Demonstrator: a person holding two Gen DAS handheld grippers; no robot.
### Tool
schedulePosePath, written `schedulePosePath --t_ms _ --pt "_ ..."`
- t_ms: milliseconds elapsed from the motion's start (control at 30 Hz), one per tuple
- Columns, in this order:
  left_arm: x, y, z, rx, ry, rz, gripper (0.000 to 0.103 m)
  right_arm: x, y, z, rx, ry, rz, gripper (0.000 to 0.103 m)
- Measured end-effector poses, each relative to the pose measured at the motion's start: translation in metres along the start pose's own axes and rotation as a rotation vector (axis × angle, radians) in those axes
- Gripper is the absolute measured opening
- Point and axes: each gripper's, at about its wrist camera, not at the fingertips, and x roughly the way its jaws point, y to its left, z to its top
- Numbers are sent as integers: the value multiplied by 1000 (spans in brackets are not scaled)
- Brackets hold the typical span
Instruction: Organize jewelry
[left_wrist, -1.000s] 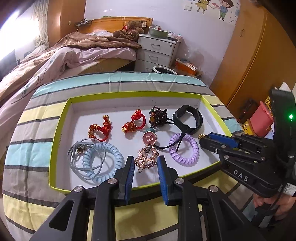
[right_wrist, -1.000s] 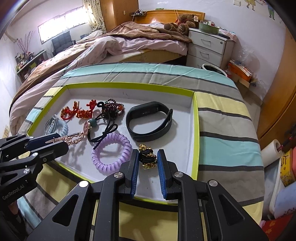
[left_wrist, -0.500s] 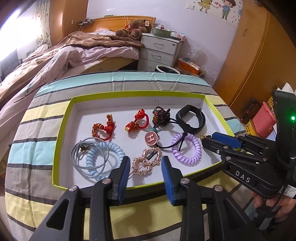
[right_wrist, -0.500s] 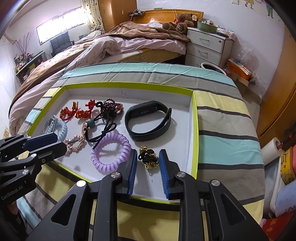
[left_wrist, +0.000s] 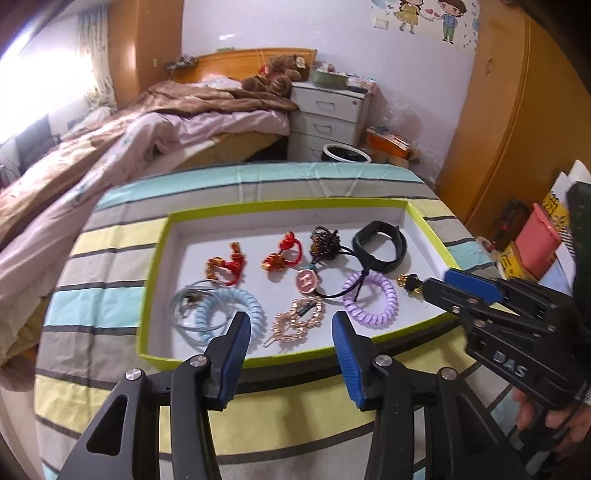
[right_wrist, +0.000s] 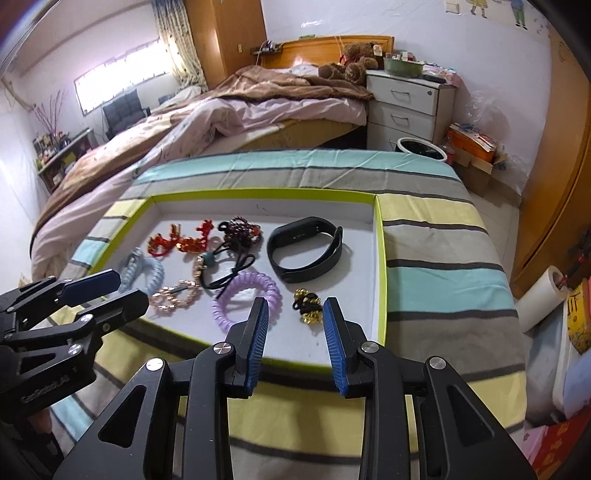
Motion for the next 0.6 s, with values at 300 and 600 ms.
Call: schedulePosePath --t_ms 300,600 --pt "-26 3 -19 -36 -41 74 46 -34 13 -18 42 -72 24 32" --pt "-40 2 -30 -57 -51 60 46 -46 29 -35 27 -86 17 33"
